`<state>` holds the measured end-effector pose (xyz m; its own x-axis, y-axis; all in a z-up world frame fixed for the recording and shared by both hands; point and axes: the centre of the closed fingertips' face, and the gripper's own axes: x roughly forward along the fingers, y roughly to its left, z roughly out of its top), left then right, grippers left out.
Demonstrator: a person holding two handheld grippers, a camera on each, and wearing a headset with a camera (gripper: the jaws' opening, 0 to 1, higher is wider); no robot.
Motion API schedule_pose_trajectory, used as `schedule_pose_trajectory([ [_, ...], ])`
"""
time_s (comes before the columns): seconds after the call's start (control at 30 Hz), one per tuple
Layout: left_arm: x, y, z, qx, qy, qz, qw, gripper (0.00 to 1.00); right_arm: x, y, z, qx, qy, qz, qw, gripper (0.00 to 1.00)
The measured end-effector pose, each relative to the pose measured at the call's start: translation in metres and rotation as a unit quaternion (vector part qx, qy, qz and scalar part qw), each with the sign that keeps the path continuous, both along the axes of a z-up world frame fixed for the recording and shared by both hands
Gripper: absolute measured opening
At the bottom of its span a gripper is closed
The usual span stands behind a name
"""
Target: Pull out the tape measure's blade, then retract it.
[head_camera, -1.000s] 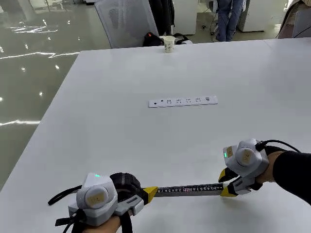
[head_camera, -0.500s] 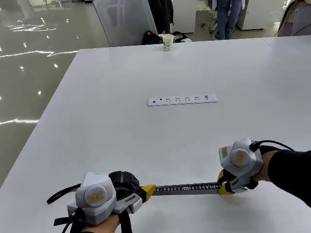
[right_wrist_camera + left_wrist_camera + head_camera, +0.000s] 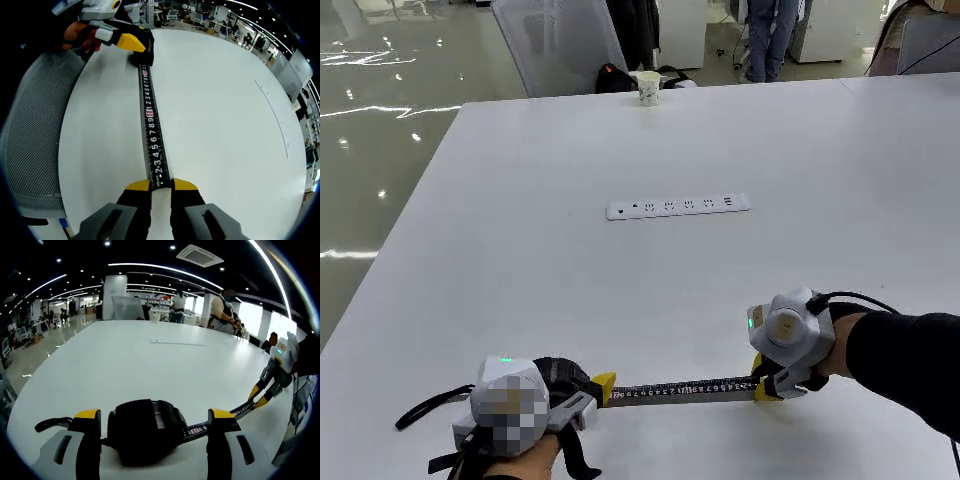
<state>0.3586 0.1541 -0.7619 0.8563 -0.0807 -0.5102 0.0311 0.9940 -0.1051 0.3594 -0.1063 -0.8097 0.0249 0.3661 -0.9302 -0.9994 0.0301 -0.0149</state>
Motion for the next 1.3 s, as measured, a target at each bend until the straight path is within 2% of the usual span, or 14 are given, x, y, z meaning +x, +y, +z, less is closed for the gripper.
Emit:
schedule_pose_trajectory([
  [0.07,0.0016,0.0049,-0.0022,-0.001,0.002,0.016,0.9999,0.83,0.001,-0.0003,-0.0002,0.001,0.003,-0.005,1.0,0.11],
  [0.2,-0.0006,0.0093,-0.0098,-0.013,0.017,0.03,0.9993,0.76,0.0017,0.0006,0.0,-0.005,0.01,-0.009,0.9999,0.11],
  [0.37,-0.0043,0.0094,-0.0101,-0.012,0.025,0.029,0.9992,0.66,0.0024,0.0,-0.0002,-0.018,0.014,0.0,0.9997,0.11],
  [0.47,-0.0037,0.0074,-0.007,-0.004,0.022,0.022,0.9995,0.63,0.0027,-0.0008,0.0002,-0.015,0.019,-0.001,0.9997,0.11],
  [0.67,-0.0051,0.0073,-0.0082,0.006,0.034,0.016,0.9993,0.62,0.002,-0.0006,0.0003,-0.012,0.018,-0.001,0.9998,0.11],
  [0.77,-0.0059,0.0058,-0.0071,0.036,0.037,-0.001,0.9987,0.61,0.0028,-0.0008,0.0004,-0.007,0.022,0.0,0.9997,0.11],
  [0.8,-0.0058,0.0056,-0.0065,0.039,0.035,-0.003,0.9986,0.61,0.0024,-0.0006,0.0003,-0.007,0.022,0.001,0.9997,0.11],
  [0.97,-0.0069,0.0069,-0.0062,0.035,0.025,-0.006,0.9991,0.6,0.002,0.0002,0.0001,-0.009,0.023,0.001,0.9997,0.11],
  [1.1,-0.0067,0.0073,-0.0074,0.031,0.034,-0.006,0.9989,0.59,0.0015,0.0001,0.0003,-0.008,0.023,0.0,0.9997,0.11],
  [1.3,-0.0079,0.0072,-0.0081,0.028,0.038,-0.007,0.9989,0.59,0.0011,0.0006,0.0006,-0.01,0.023,-0.002,0.9997,0.11],
])
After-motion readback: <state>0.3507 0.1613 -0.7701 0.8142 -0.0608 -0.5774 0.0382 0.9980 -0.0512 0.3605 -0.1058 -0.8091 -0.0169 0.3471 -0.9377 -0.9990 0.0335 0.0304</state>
